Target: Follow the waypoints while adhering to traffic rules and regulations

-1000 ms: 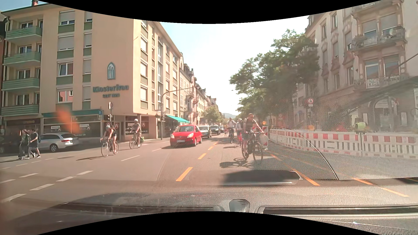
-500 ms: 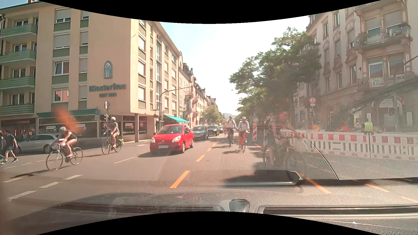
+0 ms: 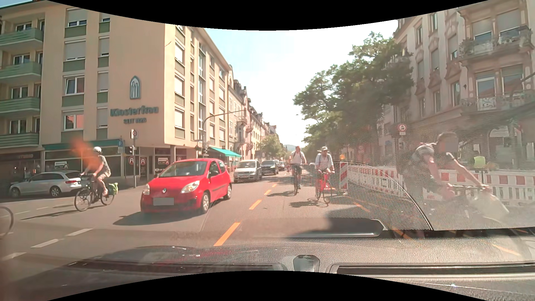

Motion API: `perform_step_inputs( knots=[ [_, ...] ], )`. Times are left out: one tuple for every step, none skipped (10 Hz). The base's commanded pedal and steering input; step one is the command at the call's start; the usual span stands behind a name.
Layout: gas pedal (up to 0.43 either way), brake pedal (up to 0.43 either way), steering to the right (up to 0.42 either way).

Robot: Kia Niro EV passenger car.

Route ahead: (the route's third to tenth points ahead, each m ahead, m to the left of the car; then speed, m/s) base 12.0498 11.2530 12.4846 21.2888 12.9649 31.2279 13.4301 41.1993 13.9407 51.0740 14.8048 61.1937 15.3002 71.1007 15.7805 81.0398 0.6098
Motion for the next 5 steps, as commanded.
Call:
perform_step_inputs(
  knots=[
    [0.000, 0.152, -0.001],
    [0.000, 0.159, -0.001],
    [0.000, 0.159, -0.001],
    [0.000, 0.152, -0.001],
    [0.000, 0.152, -0.001]
  ],
)
